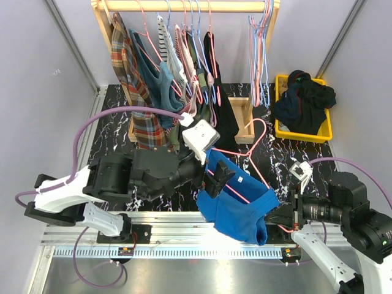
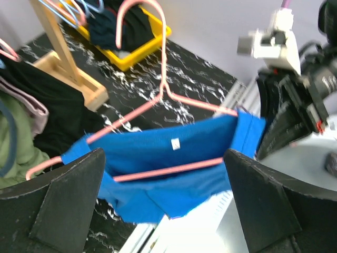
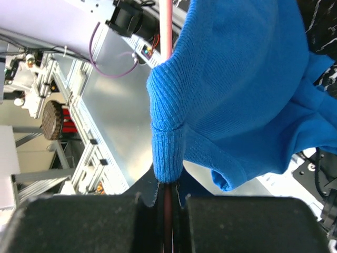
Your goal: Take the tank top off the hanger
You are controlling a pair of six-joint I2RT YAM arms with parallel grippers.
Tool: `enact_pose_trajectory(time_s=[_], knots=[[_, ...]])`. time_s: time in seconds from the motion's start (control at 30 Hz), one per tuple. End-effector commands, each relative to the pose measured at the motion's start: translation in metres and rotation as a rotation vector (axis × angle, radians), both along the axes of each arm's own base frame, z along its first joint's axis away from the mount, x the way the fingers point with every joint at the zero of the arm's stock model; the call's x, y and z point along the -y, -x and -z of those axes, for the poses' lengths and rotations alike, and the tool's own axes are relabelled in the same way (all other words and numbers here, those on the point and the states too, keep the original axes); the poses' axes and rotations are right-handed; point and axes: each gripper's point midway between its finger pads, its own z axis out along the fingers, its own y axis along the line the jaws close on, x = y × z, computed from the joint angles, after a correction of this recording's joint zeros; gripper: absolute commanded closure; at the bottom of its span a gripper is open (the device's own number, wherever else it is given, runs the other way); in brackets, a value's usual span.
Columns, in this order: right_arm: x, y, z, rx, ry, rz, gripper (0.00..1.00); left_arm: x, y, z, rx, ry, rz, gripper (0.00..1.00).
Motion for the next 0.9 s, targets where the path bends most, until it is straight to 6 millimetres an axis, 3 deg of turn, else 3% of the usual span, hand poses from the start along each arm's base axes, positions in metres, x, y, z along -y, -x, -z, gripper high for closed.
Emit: enact_pose_trajectory(time_s=[0.0,0.17,0.2,0.23,0.27,0.3,0.33,0.37,0.53,0.67,0.7,0.87], knots=[[0.002,0.024,0.008,-0.112,0.003,-0.053,1.00,0.013,-0.023,-0.009,0.060,0.034,-0.157,0.01],[0.001,0.022,0.009,-0.115,0.004,-0.052,1.00,0.043,-0.034,-0.010,0.115,0.018,-0.217,0.01],[0.001,0.022,0.008,-0.115,0.003,-0.052,1.00,0.058,-0.035,0.002,0.127,-0.028,-0.221,0.01],[0.002,0.021,0.006,-0.100,0.004,-0.044,1.00,0.059,-0.038,-0.011,0.131,-0.010,-0.244,0.01],[0.002,0.021,0.004,-0.095,0.002,-0.040,1.00,0.061,-0.040,-0.006,0.138,-0.045,-0.255,0.01],[0.001,0.023,0.003,-0.094,-0.007,-0.053,1.00,0.075,-0.042,0.006,0.147,-0.084,-0.256,0.01],[0.001,0.024,0.003,-0.095,-0.009,-0.057,1.00,0.080,-0.041,0.000,0.145,-0.070,-0.244,0.01],[0.001,0.025,0.003,-0.093,-0.010,-0.057,1.00,0.089,-0.044,0.008,0.152,-0.095,-0.238,0.01],[0.004,0.031,0.003,-0.080,-0.018,-0.059,1.00,0.103,-0.056,0.028,0.098,-0.124,-0.213,0.01],[0.005,0.035,-0.001,-0.057,-0.032,-0.063,1.00,0.101,-0.066,0.043,0.066,-0.135,-0.232,0.02],[0.005,0.036,-0.002,-0.053,-0.036,-0.068,1.00,0.102,-0.067,0.052,0.061,-0.154,-0.225,0.04],[0.005,0.032,-0.001,-0.034,-0.031,-0.052,1.00,0.107,-0.054,0.061,0.000,-0.133,-0.132,0.26]])
